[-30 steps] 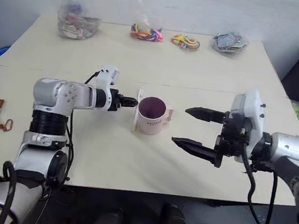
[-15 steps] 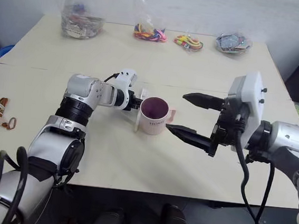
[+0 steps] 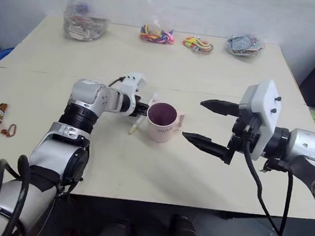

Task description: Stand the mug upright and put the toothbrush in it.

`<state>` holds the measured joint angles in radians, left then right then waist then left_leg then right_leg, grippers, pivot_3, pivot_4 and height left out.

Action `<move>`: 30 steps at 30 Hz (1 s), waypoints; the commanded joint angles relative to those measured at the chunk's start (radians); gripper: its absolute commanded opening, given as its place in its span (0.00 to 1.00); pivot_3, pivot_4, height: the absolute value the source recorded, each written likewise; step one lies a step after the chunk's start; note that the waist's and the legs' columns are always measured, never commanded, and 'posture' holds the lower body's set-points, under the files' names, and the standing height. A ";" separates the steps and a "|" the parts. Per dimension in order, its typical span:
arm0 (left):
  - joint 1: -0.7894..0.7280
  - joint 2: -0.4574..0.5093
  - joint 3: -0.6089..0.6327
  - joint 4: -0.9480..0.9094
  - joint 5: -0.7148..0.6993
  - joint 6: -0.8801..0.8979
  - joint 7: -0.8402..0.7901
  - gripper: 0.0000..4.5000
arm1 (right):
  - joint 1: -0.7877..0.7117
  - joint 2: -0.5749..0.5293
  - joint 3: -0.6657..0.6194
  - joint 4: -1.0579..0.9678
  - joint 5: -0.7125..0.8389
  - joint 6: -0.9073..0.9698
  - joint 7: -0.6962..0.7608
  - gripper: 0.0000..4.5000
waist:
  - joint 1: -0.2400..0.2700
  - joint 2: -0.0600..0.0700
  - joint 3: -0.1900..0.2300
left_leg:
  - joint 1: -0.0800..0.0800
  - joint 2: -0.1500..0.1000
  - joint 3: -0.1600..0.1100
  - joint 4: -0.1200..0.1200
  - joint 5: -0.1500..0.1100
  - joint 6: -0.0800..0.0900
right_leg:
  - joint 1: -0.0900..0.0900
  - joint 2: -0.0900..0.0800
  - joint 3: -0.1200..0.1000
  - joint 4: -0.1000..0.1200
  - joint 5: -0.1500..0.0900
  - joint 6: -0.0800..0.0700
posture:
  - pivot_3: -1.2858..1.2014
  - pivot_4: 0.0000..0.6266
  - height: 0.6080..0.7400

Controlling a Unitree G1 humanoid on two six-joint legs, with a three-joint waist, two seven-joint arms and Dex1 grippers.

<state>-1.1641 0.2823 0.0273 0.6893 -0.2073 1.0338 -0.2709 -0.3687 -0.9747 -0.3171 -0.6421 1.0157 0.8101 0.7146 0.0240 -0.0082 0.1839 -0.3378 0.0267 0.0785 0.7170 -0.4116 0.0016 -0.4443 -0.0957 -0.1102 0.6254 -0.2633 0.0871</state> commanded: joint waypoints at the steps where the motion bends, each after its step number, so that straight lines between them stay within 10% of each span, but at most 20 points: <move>1: -0.019 0.029 0.117 -0.081 -0.049 -0.227 -0.034 0.05 | -0.002 -0.019 -0.043 -0.013 0.015 -0.002 -0.008 1.00 | 0.000 0.000 0.000 | 0.000 0.000 0.000 0.000 0.000 0.000 | 0.000 0.000 0.000 0.000 0.000 0.000 | 0.52 0.24 1.00; 7: -0.009 -0.010 0.240 -0.298 -0.251 -0.341 -0.218 0.05 | -0.015 -0.011 -0.045 -0.002 0.030 0.008 -0.035 1.00 | 0.012 0.000 0.000 | -0.003 -0.001 -0.001 0.002 0.000 0.000 | 0.000 -0.002 -0.002 -0.002 0.000 0.001 | 0.52 0.24 1.00; 22: 0.259 -0.126 0.047 -0.679 -0.318 -0.316 -0.265 0.05 | -0.031 0.004 -0.033 0.016 0.039 0.008 -0.076 1.00 | 0.004 0.000 0.000 | -0.002 -0.001 -0.002 0.002 0.000 0.000 | 0.000 -0.002 -0.001 -0.001 0.001 0.002 | 0.52 0.24 1.00; 30: 0.334 -0.050 0.028 -0.768 -0.341 -0.276 -0.308 0.62 | -0.022 0.004 -0.038 0.035 0.027 -0.003 -0.062 1.00 | 0.003 0.000 0.000 | -0.002 0.000 -0.001 0.002 0.000 0.001 | 0.000 -0.001 0.000 -0.002 0.001 0.002 | 0.52 0.24 1.00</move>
<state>-0.8294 0.2099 0.0298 -0.0041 -0.5249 0.7553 -0.5685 -0.3856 -0.9724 -0.3242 -0.6092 1.0405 0.8278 0.6441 0.0265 -0.0084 0.1840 -0.3398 0.0264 0.0770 0.7188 -0.4114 0.0021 -0.4439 -0.0965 -0.1104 0.6238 -0.2621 0.0888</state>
